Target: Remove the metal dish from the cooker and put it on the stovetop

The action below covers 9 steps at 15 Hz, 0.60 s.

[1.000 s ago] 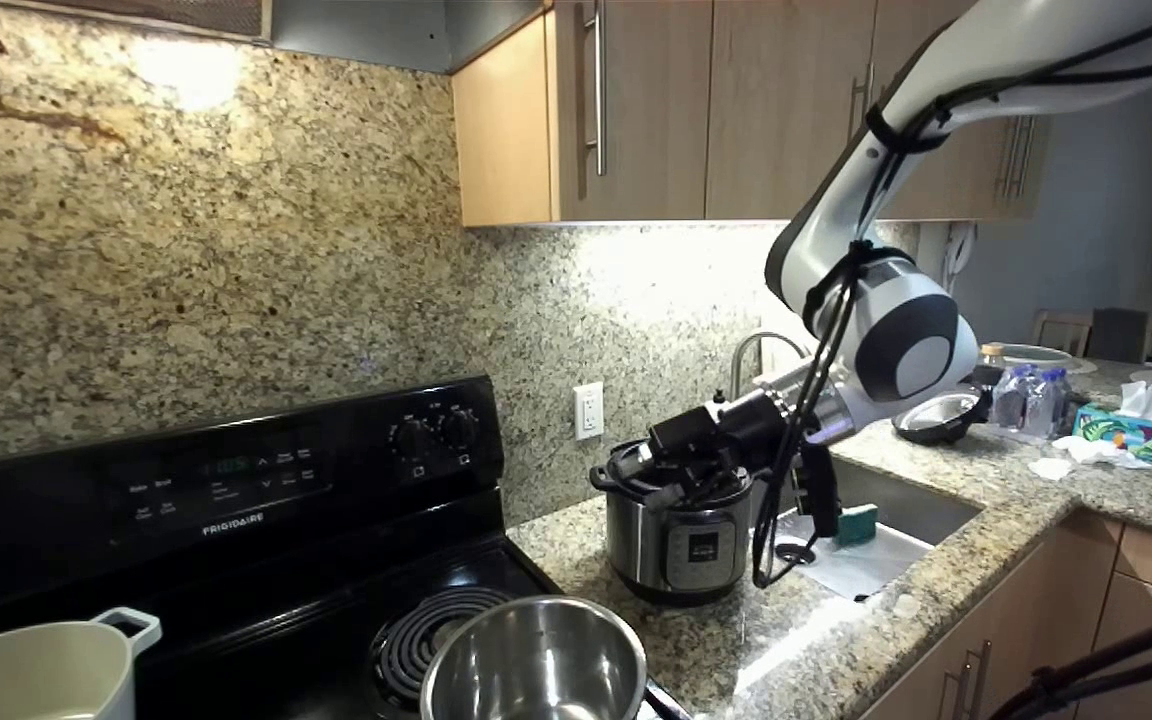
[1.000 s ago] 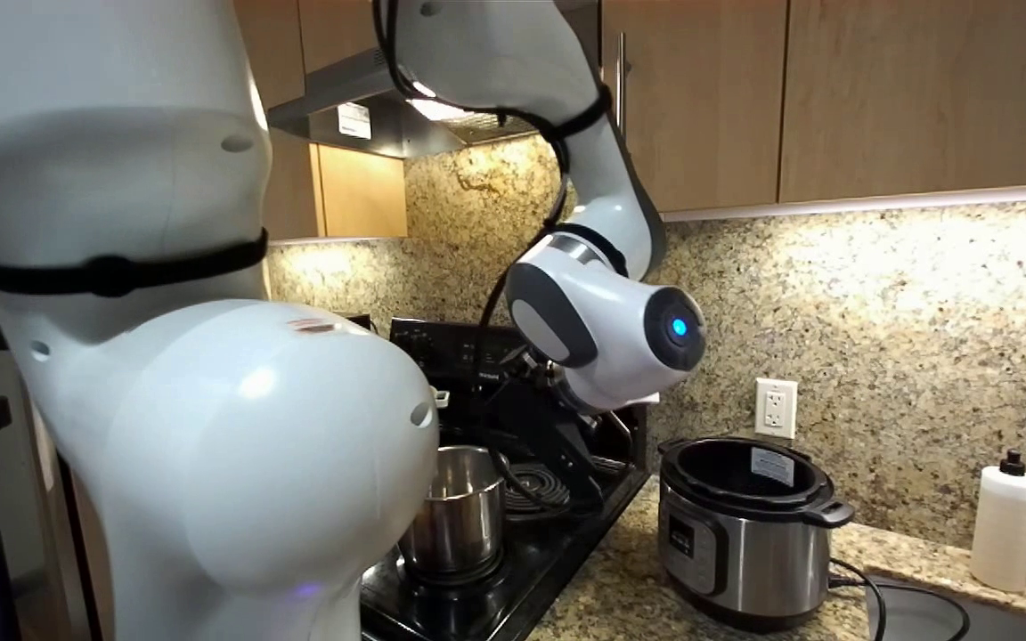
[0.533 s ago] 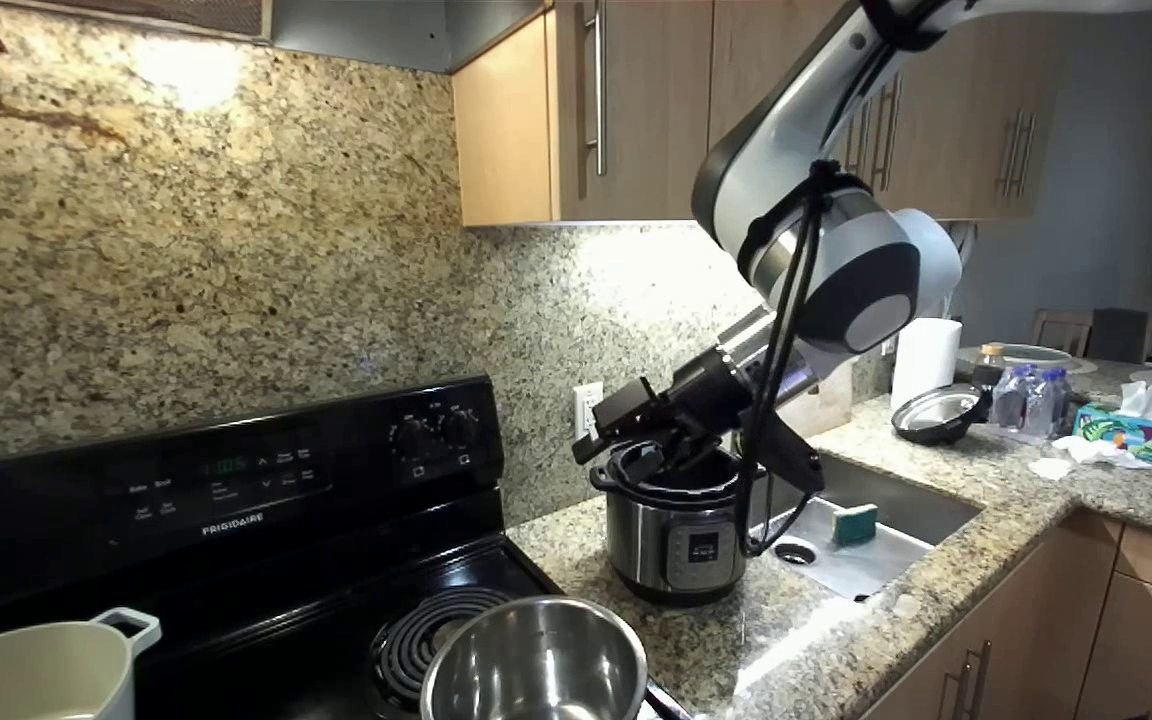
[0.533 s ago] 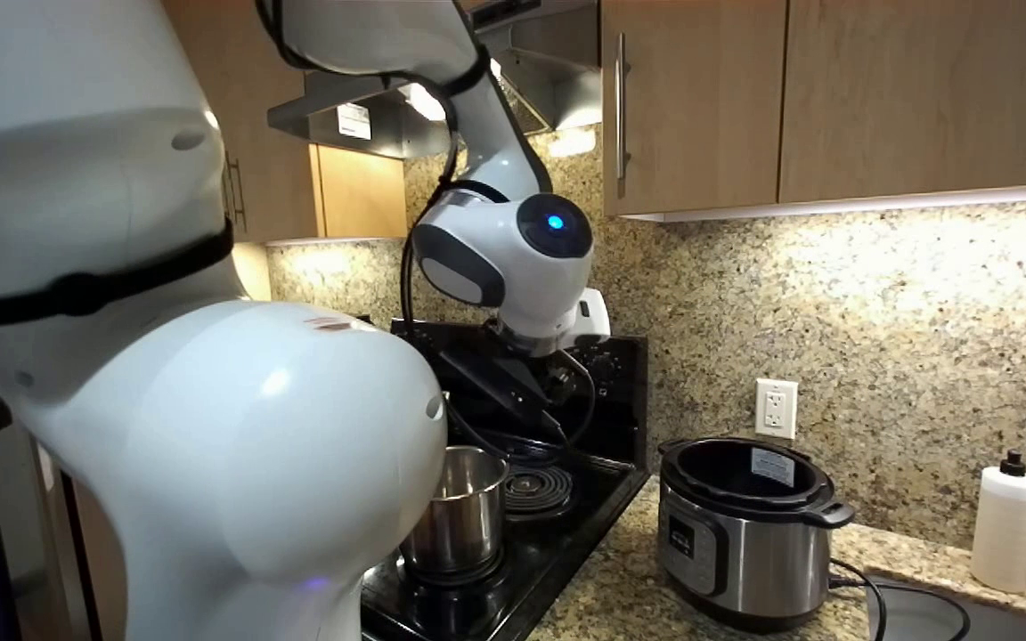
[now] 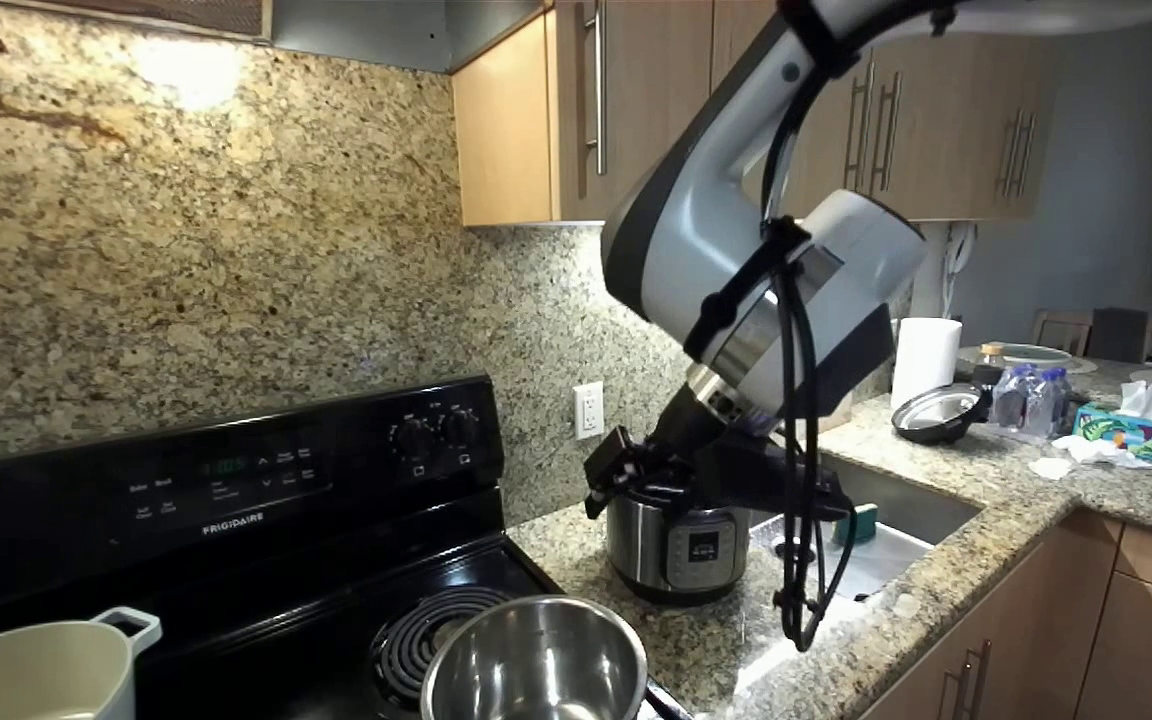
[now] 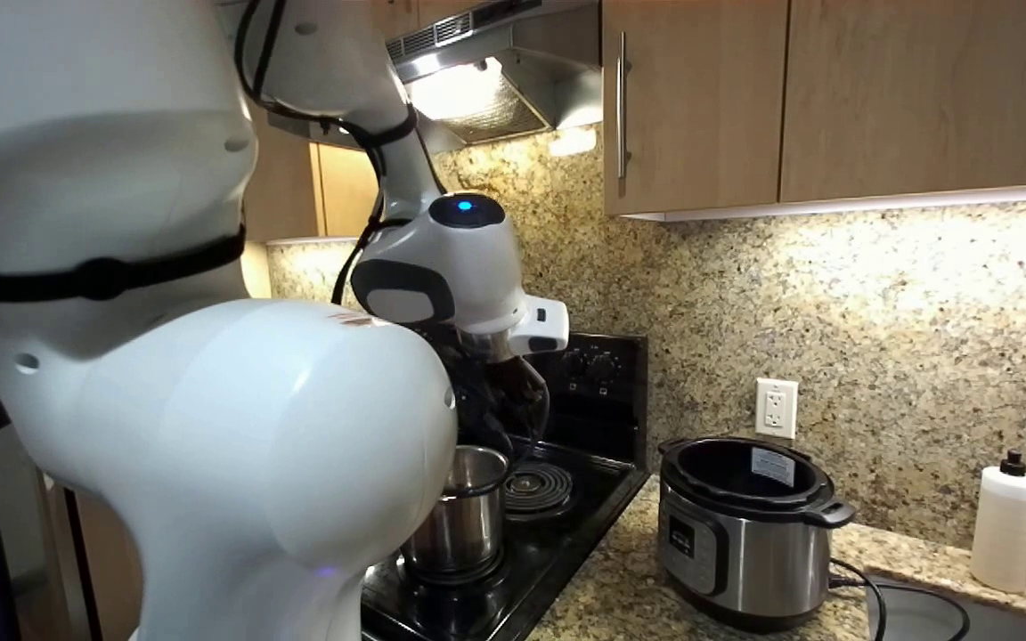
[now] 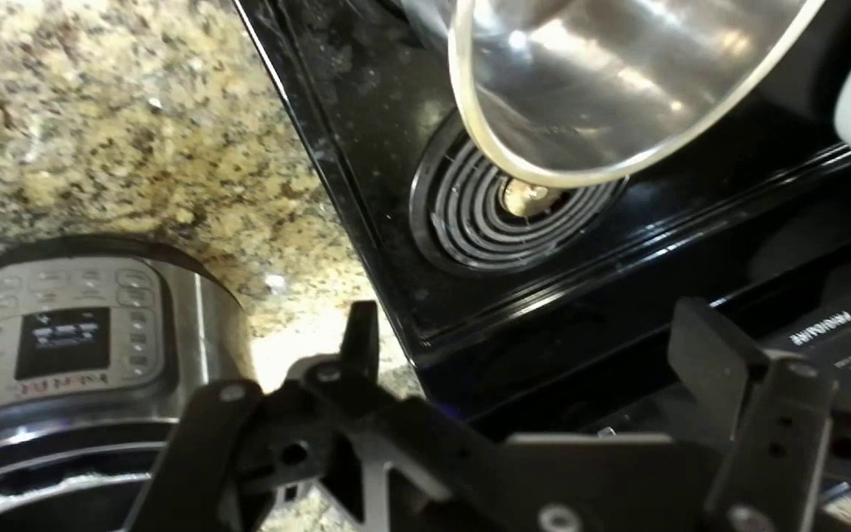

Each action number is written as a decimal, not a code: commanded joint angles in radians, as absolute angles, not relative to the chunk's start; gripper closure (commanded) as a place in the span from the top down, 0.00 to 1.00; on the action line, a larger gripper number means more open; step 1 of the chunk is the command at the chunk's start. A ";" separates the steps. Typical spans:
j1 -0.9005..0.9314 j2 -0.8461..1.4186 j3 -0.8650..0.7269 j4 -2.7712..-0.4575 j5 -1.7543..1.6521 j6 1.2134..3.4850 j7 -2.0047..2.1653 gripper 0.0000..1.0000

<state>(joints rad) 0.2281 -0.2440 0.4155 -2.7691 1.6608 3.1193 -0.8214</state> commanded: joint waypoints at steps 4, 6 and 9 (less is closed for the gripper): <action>0.176 -0.020 0.395 -2.774 1.397 3.183 -0.499 1.00; 0.184 -0.031 0.392 -2.771 1.430 3.158 -0.547 1.00; 0.175 -0.013 0.387 -2.766 1.421 3.158 -0.542 1.00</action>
<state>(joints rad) 0.1748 -0.0131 0.3872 -2.7656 1.4207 3.1584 -0.5425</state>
